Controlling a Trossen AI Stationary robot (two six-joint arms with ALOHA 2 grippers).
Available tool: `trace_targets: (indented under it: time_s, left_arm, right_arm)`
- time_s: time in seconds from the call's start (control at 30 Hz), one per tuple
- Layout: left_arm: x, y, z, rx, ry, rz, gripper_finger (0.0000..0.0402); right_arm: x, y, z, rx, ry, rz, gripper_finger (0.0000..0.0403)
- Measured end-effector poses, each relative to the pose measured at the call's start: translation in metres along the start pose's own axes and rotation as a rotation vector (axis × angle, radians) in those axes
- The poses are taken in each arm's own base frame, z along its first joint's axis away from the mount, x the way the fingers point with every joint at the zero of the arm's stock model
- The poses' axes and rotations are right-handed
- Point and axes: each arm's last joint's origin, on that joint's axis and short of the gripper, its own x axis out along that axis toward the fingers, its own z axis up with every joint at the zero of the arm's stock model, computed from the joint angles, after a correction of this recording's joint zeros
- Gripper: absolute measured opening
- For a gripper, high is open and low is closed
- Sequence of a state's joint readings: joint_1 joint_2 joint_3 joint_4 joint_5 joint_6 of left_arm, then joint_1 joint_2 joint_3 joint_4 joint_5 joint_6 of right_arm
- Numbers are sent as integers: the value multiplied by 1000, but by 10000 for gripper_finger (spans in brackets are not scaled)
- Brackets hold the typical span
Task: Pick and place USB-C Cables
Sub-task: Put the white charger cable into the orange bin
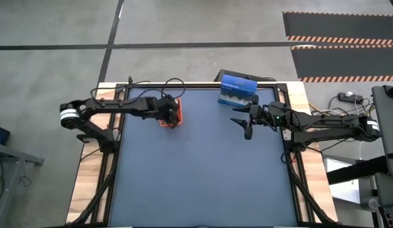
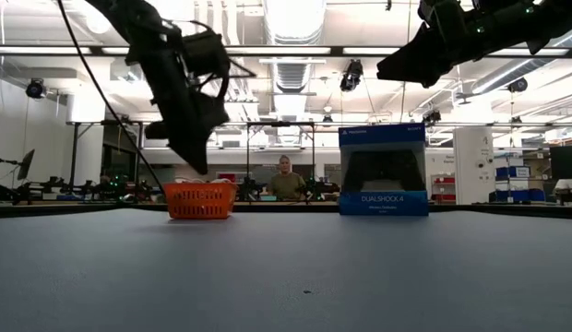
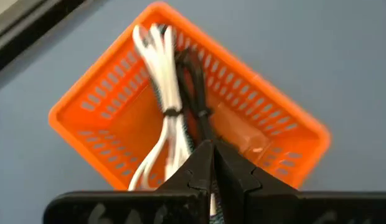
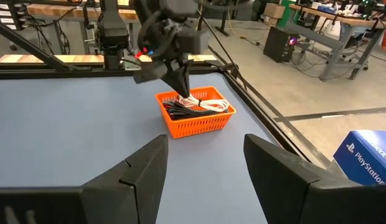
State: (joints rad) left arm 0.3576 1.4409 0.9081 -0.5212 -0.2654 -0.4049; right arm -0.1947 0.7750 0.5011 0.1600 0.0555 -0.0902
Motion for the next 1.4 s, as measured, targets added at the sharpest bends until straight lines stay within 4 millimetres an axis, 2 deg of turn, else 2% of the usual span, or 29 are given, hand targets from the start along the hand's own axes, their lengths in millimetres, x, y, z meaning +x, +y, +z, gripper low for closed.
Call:
trace_targets:
  time_s: [0.23,0.57,0.73,0.97,1.13,1.4]
  left_arm:
    - [15,2,-10,1,20,48,1]
    - [7,1,0,-7,-28,55,1]
    - [13,4,-9,5,-17,121,1]
    - [22,6,-19,-2,-23,113,1]
    - [21,5,-16,-11,-43,101,1]
    - [9,2,-1,-31,-102,74,1]
  right_arm:
    - [0,0,0,0,2,0,203]
    - [0,0,0,0,2,0,203]
    - [0,0,0,0,4,0,203]
    - [0,0,-1,0,6,1,203]
    - [0,0,-1,0,6,1,203]
    - [0,0,-1,1,7,0,203]
